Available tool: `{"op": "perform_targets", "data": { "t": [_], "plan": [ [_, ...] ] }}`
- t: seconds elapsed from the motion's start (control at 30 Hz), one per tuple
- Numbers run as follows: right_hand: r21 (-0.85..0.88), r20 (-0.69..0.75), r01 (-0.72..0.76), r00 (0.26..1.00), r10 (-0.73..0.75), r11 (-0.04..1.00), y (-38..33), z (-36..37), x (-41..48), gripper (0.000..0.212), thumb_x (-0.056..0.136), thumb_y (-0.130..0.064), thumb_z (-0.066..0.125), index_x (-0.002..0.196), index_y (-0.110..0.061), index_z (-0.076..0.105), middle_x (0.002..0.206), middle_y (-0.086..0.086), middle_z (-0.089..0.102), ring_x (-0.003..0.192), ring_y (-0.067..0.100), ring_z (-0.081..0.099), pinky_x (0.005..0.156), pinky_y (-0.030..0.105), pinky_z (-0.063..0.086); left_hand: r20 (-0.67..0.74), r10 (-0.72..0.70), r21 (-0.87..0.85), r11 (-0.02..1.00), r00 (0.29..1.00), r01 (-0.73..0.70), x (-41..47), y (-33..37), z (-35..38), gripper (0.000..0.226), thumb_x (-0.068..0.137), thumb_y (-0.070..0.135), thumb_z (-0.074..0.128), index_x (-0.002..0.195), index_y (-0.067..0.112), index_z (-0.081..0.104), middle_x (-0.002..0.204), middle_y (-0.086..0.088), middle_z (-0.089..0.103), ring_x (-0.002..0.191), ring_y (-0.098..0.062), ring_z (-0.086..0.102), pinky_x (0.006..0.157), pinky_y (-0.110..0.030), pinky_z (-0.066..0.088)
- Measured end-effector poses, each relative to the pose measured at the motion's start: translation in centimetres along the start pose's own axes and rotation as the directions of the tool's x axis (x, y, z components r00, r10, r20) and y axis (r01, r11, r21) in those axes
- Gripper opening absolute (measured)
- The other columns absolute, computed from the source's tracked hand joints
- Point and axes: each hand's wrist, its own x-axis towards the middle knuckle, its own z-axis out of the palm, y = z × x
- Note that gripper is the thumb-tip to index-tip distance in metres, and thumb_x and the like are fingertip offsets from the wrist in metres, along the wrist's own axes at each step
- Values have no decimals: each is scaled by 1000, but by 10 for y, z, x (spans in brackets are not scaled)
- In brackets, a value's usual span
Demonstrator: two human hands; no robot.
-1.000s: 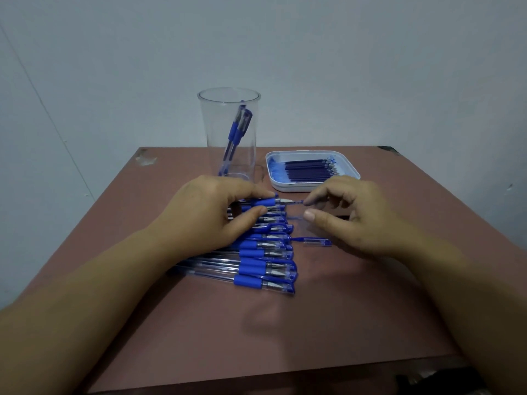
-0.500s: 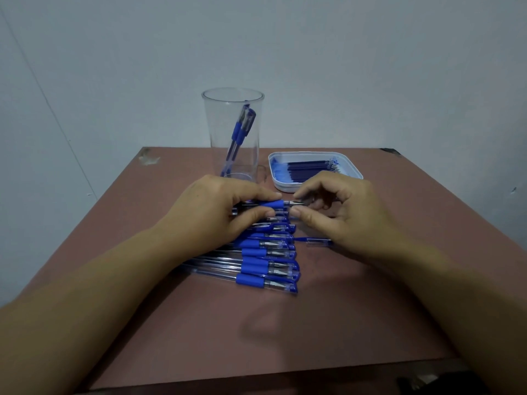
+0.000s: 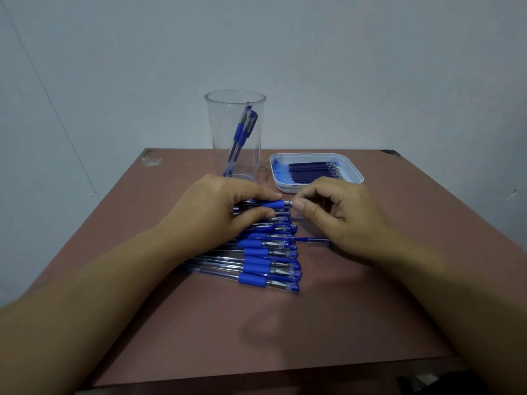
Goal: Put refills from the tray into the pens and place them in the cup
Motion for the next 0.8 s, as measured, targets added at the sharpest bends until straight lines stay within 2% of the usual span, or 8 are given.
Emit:
{"op": "perform_targets", "data": {
  "t": [0.1,0.2,0.3,0.37,0.43,0.53,0.67,0.8],
  "plan": [
    [-32,-1,30,1000,-30,999,1,1,1,6,87,-26,71,92,-24,69,80,-12,65,72,11,59,62,17,45,-6,9,2,1000,1000,-9,0,-1,0,30,84,45,69,110,30,74,93,15,74,85,4,64,70,-18,55],
    [41,7,-10,1000,10,999,1,1,-1,17,82,-25,77,94,-22,66,80,-11,63,72,13,60,64,19,50,-10,6,0,1000,1000,-6,0,-3,-1,30,83,43,68,110,32,73,94,17,74,84,6,64,70,-21,56],
    [12,5,-11,1000,11,1000,1,2,0,13,88,-36,65,93,-24,68,81,-11,65,73,12,60,63,20,47,-13,7,1,1000,1000,-7,0,-2,-1,31,83,46,66,111,33,73,95,17,74,84,5,65,70,-25,57],
    [-44,0,17,1000,-17,999,3,2,1,12,91,-34,61,91,-24,69,82,-10,66,75,11,60,63,22,47,-13,15,5,1000,1000,-15,0,-2,-1,29,83,41,71,111,32,73,95,16,74,85,5,64,70,-25,57],
    [-57,-6,40,999,-40,998,2,2,1,6,88,-28,67,92,-23,68,82,-11,64,73,10,59,63,17,45,-10,22,5,1000,1000,-22,-1,-2,-1,29,83,36,74,111,31,73,96,15,74,87,4,64,71,-26,57],
    [-18,-15,29,999,-29,999,0,2,-1,17,83,-27,74,96,-21,66,82,-11,62,73,10,59,64,15,47,-11,16,-2,1000,1000,-16,0,-1,-2,31,83,45,68,111,32,73,95,16,74,85,5,64,70,-22,56],
    [-41,-20,32,999,-32,999,1,3,0,18,92,-34,59,96,-20,70,83,-9,67,76,11,61,65,26,48,-7,24,12,1000,1000,-24,0,-1,-2,28,83,33,75,111,30,73,95,14,74,86,3,64,70,-22,56],
    [-66,-39,76,996,-78,995,1,5,1,11,84,-23,70,94,-17,70,83,-5,67,72,12,61,64,29,49,-11,34,13,999,999,-34,0,0,-1,28,81,30,77,110,28,74,93,12,74,86,2,64,70,-23,56]
  ]
}}
